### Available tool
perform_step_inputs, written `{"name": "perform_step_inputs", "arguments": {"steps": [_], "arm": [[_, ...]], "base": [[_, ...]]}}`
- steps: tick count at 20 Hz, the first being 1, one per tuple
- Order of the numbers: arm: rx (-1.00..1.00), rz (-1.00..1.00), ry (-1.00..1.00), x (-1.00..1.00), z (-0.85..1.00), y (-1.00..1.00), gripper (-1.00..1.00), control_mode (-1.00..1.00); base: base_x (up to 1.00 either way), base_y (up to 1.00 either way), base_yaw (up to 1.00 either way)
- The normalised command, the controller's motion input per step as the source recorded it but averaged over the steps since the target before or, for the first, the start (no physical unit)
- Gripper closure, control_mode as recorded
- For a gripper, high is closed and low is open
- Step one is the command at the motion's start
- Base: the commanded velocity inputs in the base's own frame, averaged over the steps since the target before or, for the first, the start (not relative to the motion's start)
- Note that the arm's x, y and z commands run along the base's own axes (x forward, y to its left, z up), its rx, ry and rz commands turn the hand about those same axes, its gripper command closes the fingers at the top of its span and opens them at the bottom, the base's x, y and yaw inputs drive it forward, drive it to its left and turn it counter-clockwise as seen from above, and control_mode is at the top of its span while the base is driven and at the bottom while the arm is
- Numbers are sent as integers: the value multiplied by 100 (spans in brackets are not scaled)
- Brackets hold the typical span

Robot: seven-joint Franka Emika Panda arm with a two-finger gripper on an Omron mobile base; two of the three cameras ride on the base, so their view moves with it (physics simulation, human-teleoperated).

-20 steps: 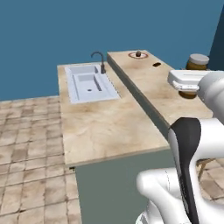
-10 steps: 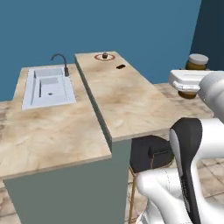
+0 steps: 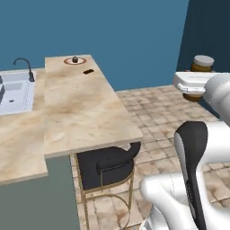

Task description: Take the cinnamon bottle from the cabinet and place it on the dining table, next to the plate with the cupcake. Then take the chocolate from the dining counter and place it on the cupcake plate.

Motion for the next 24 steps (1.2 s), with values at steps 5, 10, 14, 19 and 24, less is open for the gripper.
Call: {"name": "perform_step_inputs", "arguments": {"steps": [5, 10, 14, 19, 24], "arm": [[0, 0, 0, 0, 0, 0, 100, 100], [0, 0, 0, 0, 0, 0, 100, 100], [0, 0, 0, 0, 0, 0, 100, 100], [0, 0, 0, 0, 0, 0, 100, 100], [0, 0, 0, 0, 0, 0, 100, 100]], "base": [[38, -100, 11], [56, -99, 24], [82, -83, 28], [97, -65, 30], [98, -53, 34]]}}
